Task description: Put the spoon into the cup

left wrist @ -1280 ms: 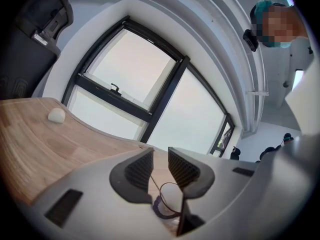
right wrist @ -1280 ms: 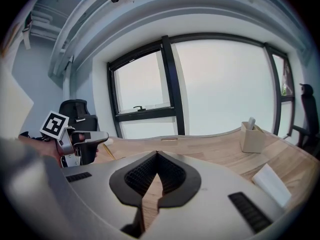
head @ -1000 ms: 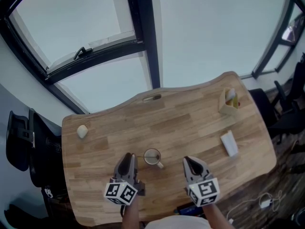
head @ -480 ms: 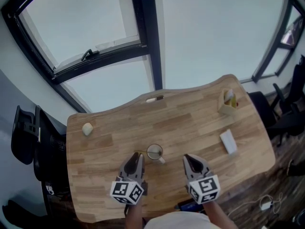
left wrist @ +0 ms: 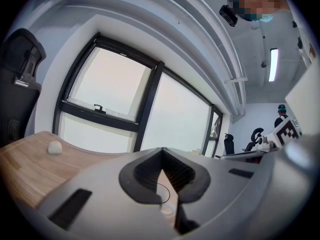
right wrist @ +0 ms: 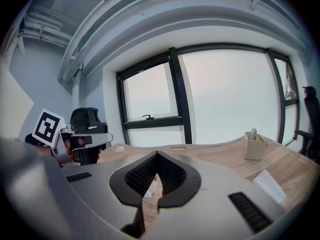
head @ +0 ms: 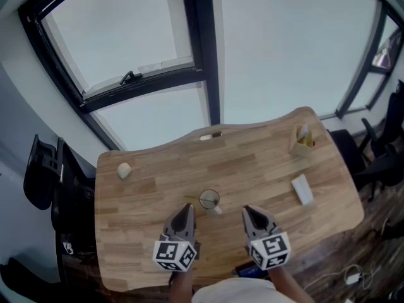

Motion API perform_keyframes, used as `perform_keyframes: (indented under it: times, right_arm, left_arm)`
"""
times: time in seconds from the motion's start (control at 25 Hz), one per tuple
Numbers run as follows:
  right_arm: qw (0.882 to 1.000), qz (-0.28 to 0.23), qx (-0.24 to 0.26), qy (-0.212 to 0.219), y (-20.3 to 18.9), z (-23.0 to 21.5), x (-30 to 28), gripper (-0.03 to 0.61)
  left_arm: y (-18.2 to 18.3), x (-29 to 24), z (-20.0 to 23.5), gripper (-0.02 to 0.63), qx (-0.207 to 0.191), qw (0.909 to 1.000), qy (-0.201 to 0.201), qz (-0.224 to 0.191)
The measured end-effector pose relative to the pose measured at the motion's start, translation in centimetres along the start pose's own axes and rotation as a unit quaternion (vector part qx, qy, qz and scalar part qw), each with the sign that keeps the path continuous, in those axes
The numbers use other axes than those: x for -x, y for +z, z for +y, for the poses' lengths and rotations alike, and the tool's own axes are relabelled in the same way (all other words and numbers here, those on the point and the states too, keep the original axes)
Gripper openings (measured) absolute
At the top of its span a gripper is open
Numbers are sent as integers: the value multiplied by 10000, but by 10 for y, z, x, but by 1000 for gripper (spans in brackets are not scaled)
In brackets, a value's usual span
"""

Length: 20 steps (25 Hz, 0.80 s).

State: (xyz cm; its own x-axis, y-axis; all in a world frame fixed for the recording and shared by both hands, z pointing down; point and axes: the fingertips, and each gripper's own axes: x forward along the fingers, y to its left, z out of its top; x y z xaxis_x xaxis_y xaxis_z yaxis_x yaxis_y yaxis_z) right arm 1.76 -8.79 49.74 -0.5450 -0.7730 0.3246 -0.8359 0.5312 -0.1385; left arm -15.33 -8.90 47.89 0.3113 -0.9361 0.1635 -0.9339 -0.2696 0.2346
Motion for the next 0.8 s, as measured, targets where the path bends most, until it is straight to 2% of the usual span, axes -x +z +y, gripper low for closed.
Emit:
perform_keyframes:
  times: [0.4,0.8]
  right_arm:
    - [9998,-112,151,26,9,8,13,-3]
    - [9997,-180,184,-4,11,6,12,-3]
  left_arm:
    - [8,11,-11,0,-74,9999,-54,-91]
    - [6,14,-6,0,-185,9998,105,-54]
